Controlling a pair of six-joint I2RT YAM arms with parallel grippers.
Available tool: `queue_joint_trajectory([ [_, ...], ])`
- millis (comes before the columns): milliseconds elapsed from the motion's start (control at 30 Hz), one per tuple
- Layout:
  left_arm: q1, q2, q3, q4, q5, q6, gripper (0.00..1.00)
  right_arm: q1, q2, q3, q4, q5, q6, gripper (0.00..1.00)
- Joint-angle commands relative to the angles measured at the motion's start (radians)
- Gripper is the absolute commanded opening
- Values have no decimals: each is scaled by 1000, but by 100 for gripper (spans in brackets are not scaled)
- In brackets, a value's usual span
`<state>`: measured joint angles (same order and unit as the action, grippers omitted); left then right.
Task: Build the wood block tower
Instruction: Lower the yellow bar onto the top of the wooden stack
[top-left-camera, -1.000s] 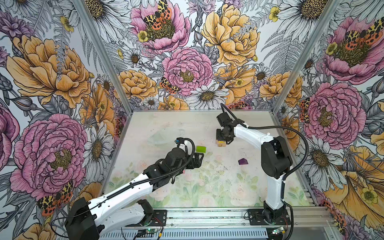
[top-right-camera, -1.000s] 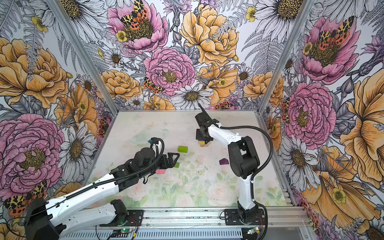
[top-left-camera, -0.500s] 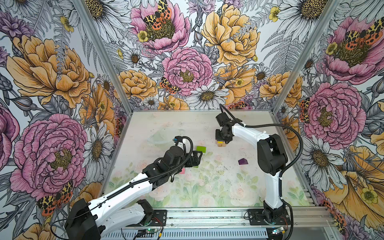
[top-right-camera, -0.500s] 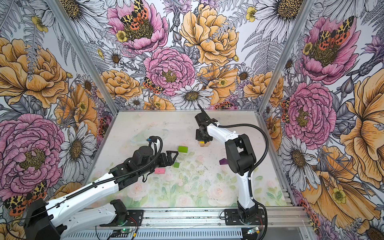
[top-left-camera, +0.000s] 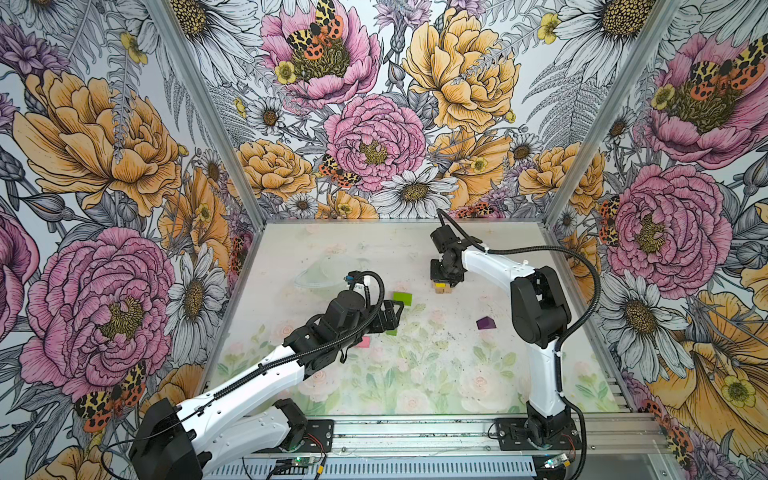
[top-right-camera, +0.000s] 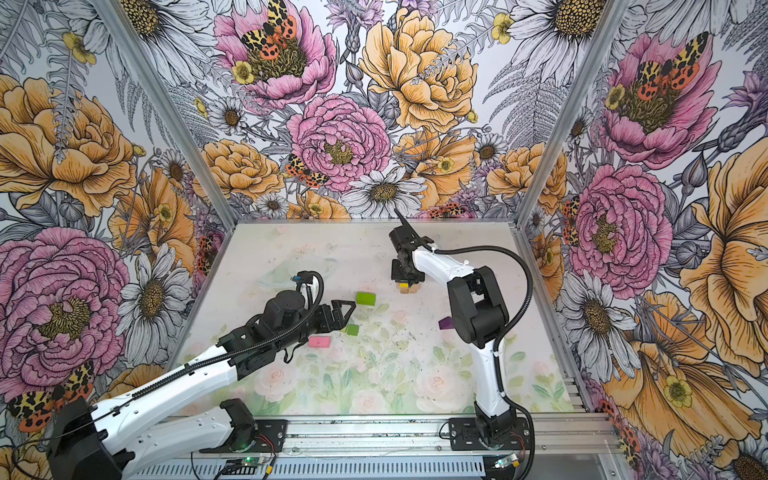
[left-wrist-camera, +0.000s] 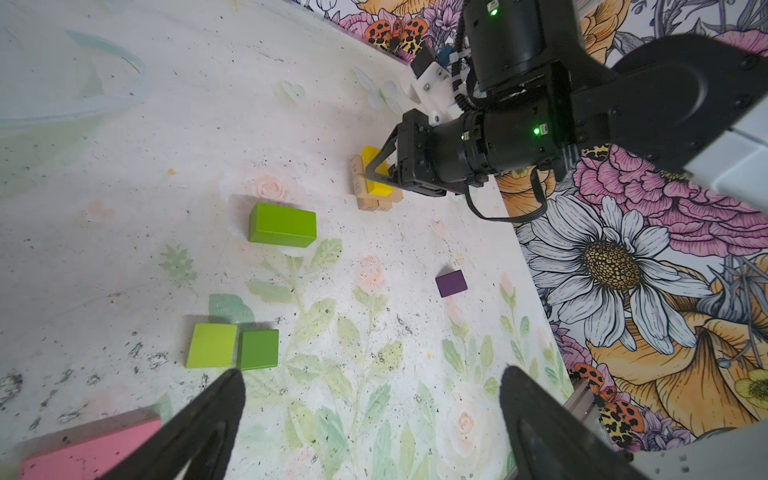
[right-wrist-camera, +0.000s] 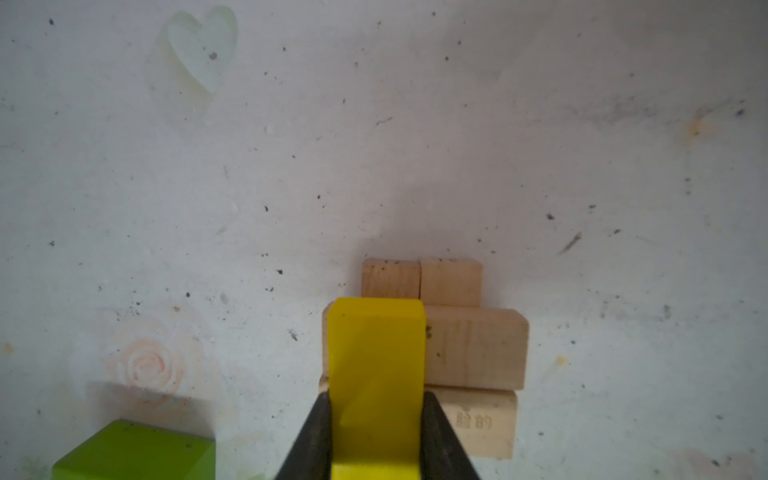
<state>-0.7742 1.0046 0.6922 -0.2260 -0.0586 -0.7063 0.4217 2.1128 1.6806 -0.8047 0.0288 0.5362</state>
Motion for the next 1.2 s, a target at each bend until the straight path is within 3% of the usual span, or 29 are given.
queue_joint_trajectory([
  [0, 13, -3, -4, 35, 17, 14, 97, -10, 20, 34, -4, 6, -10, 27],
  [1167, 26, 2, -20, 49, 21, 8, 97, -16, 35, 41, -14, -17, 4, 35],
])
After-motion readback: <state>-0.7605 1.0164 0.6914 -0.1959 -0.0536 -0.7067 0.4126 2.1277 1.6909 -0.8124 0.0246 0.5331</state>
